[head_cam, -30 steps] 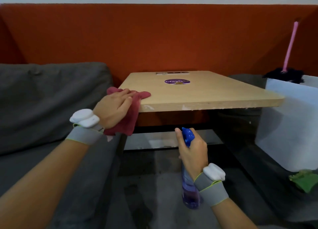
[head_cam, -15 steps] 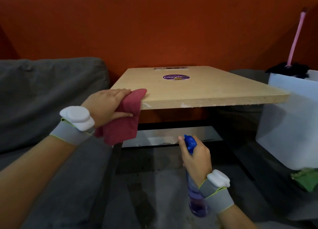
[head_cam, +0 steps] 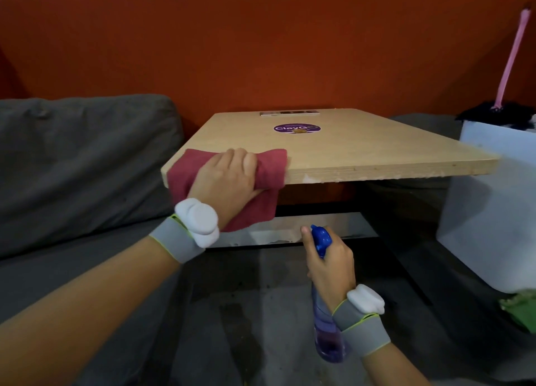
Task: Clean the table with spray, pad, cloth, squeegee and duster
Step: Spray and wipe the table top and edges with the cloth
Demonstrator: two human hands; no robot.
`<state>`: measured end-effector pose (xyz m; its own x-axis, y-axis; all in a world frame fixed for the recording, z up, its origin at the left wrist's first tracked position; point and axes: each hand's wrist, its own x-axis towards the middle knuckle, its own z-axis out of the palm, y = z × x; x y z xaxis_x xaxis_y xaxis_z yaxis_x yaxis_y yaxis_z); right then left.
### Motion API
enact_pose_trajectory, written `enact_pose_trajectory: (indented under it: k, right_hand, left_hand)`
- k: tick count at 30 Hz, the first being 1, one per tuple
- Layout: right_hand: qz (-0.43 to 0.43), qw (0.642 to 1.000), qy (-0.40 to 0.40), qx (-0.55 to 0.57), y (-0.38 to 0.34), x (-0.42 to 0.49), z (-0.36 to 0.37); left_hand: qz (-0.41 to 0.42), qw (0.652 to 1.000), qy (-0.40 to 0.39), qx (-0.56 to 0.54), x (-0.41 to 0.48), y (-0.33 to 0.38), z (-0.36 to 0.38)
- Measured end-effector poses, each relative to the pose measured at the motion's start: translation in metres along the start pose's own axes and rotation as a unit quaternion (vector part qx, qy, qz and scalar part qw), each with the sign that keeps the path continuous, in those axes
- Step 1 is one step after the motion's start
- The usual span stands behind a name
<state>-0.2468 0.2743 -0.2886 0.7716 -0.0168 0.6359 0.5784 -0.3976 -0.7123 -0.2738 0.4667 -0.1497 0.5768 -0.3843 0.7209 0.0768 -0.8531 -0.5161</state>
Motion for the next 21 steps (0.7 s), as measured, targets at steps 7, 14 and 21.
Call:
enact_pose_trajectory:
  k: [7,14,21]
  right_hand:
    - [0.020,1.000,0.016,-0.013,0.019,0.006,-0.021]
    - [0.047,0.998,0.041,-0.029,0.037,0.013,-0.039]
    - [0.052,0.995,0.069,-0.045,0.046,0.026,-0.070]
  left_hand:
    - [0.064,0.988,0.139,0.025,0.033,0.049,0.022]
    - [0.064,0.983,0.170,0.000,0.074,0.108,0.029]
    - [0.077,0.980,0.183,-0.010,0.099,0.144,0.029]
